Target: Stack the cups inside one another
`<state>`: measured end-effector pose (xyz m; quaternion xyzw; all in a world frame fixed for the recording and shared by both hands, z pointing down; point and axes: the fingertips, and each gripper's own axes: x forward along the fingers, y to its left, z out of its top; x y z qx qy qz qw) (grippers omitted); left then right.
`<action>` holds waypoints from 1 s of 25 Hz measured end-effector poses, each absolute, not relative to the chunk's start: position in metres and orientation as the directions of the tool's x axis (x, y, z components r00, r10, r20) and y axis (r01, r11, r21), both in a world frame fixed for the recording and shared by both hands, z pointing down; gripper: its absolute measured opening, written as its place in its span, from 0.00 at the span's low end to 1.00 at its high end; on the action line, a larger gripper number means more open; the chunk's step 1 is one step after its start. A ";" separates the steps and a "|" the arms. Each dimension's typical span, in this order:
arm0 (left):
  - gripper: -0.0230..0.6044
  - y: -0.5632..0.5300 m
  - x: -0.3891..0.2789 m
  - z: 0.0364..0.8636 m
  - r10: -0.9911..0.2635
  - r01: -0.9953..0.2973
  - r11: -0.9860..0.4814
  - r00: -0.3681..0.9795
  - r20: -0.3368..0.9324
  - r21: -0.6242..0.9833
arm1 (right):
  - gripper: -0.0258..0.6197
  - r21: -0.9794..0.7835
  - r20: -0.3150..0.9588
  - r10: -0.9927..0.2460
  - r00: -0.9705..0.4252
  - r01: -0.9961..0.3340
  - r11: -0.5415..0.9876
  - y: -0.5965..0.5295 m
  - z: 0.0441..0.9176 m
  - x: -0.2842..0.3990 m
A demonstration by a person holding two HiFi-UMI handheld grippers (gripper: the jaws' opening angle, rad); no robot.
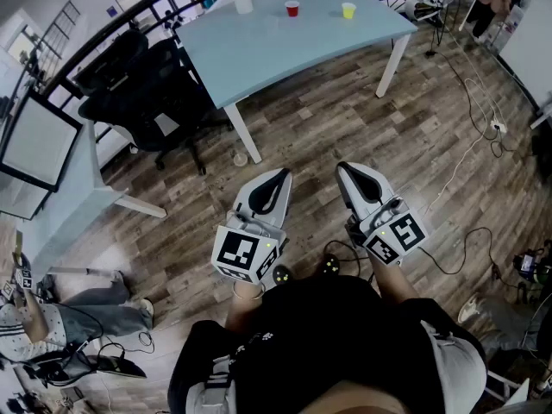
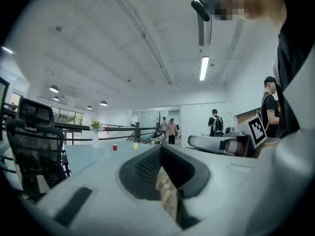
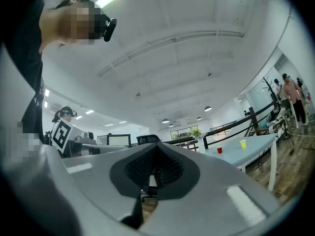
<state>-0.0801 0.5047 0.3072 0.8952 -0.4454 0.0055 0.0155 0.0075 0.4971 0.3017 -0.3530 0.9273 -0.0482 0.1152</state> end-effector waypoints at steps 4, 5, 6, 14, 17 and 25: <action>0.02 0.504 -0.074 0.306 -0.799 -0.800 -0.600 0.600 0.026 0.023 | 0.04 -0.194 -0.190 -0.670 -0.717 -0.642 0.742 0.495 0.300 0.015; 0.02 0.503 -0.073 0.306 -0.800 -0.801 -0.599 0.599 0.028 0.024 | 0.04 -0.204 -0.193 -0.673 -0.714 -0.641 0.740 0.494 0.301 0.018; 0.02 0.503 -0.072 0.307 -0.801 -0.802 -0.597 0.598 0.029 0.025 | 0.04 -0.214 -0.196 -0.676 -0.711 -0.641 0.737 0.492 0.302 0.020; 0.02 0.494 -0.048 0.311 -0.804 -0.805 -0.593 0.593 0.034 0.028 | 0.04 -0.242 -0.217 -0.683 -0.698 -0.639 0.730 0.482 0.305 0.050; 0.02 0.488 -0.032 0.310 -0.802 -0.803 -0.596 0.596 0.036 0.021 | 0.05 -0.241 -0.218 -0.685 -0.695 -0.642 0.728 0.476 0.305 0.066; 0.02 0.477 0.013 0.319 -0.798 -0.799 -0.601 0.597 0.079 -0.026 | 0.04 -0.266 -0.228 -0.681 -0.696 -0.628 0.731 0.464 0.311 0.108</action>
